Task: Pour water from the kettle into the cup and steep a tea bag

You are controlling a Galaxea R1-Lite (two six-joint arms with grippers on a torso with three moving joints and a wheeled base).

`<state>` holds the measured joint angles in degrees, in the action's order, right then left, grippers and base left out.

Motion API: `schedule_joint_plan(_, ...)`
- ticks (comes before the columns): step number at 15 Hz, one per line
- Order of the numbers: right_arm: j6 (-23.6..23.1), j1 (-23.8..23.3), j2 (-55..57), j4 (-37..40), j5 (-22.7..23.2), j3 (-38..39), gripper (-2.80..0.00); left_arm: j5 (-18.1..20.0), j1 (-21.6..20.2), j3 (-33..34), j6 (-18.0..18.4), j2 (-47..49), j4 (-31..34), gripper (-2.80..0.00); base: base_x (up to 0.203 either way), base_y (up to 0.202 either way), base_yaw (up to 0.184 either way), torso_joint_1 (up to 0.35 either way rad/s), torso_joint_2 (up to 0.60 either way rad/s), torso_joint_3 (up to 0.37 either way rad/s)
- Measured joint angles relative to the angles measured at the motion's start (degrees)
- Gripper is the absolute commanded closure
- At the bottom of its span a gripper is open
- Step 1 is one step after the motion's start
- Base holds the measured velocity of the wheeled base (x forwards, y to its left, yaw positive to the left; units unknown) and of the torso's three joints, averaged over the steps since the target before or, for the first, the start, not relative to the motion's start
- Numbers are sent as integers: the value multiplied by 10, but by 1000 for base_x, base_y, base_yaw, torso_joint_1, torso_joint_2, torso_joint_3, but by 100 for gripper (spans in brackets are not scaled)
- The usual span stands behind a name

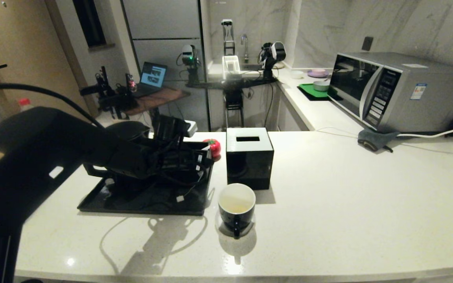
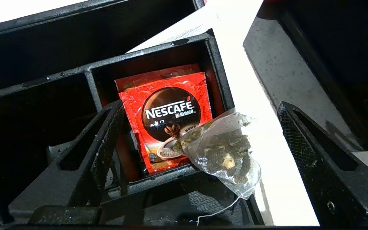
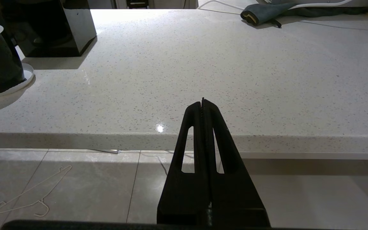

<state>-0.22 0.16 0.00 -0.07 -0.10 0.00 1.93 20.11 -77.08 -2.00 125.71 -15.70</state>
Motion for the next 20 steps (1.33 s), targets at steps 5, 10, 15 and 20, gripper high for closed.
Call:
schedule_joint_plan(5, 0, 0, 0, 0, 0, 0, 0, 0, 1, 2, 0, 1, -1, -280, 0, 0, 0, 0, 0, 0)
schedule_joint_plan(10, 0, 0, 0, 0, 0, 0, 0, 0, 1, 4, 0, 2, -1, -280, 0, 0, 0, 0, 0, 0)
schedule_joint_plan(15, 0, 0, 0, 0, 0, 0, 0, 0, 1, 4, 1, 3, -1, 0, 0, 0, 0, 0, 0, 0)
schedule_joint_plan(20, 0, 0, 0, 0, 0, 0, 0, 0, 1, 3, 0, 5, -1, 0, 0, 0, 0, 0, 0, 0)
